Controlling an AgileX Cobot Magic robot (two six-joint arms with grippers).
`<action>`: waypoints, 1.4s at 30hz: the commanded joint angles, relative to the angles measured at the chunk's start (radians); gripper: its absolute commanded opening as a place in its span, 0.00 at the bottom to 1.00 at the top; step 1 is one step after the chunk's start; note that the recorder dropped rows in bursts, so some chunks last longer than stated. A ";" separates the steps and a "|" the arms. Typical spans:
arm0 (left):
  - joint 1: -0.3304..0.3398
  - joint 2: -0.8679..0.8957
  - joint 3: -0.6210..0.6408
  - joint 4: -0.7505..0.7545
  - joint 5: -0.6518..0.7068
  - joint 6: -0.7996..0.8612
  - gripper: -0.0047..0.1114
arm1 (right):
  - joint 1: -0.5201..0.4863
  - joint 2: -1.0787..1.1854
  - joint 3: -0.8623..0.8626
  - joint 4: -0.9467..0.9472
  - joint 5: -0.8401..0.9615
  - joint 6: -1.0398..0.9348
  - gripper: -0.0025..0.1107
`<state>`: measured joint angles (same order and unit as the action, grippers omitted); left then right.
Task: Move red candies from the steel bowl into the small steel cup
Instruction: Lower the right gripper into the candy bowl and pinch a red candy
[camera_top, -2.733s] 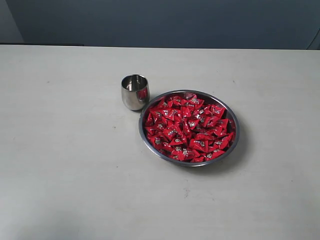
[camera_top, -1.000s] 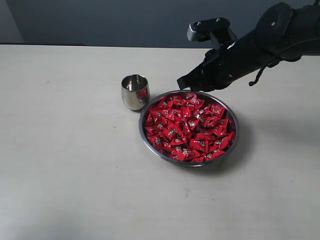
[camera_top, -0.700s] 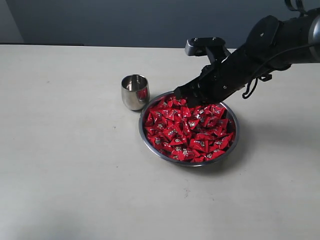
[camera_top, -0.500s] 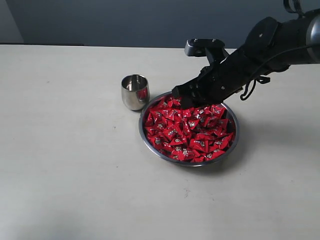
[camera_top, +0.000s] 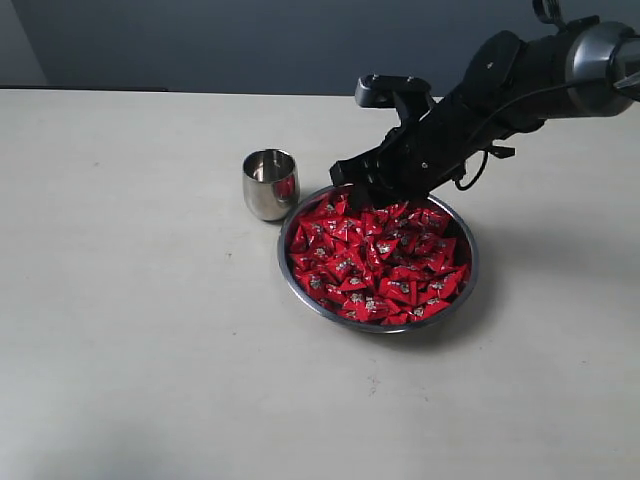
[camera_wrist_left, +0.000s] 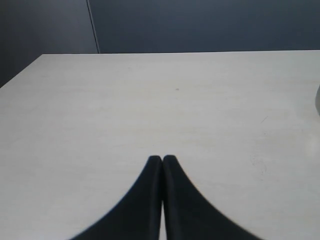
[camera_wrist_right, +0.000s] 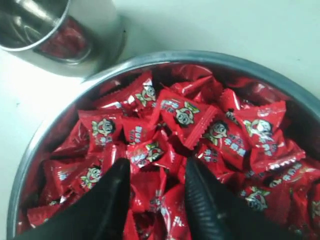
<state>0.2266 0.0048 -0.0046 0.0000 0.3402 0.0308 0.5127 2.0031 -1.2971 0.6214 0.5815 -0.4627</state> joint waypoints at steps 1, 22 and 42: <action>-0.009 -0.005 0.005 -0.006 -0.010 -0.001 0.04 | 0.001 0.006 -0.013 -0.130 0.029 0.099 0.34; -0.009 -0.005 0.005 -0.006 -0.010 -0.001 0.04 | 0.018 0.063 -0.013 -0.142 0.013 0.123 0.34; -0.009 -0.005 0.005 -0.006 -0.010 -0.001 0.04 | 0.019 0.057 -0.013 -0.112 0.030 0.123 0.23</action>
<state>0.2266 0.0048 -0.0046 0.0000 0.3402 0.0308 0.5313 2.0656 -1.3056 0.5071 0.6048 -0.3395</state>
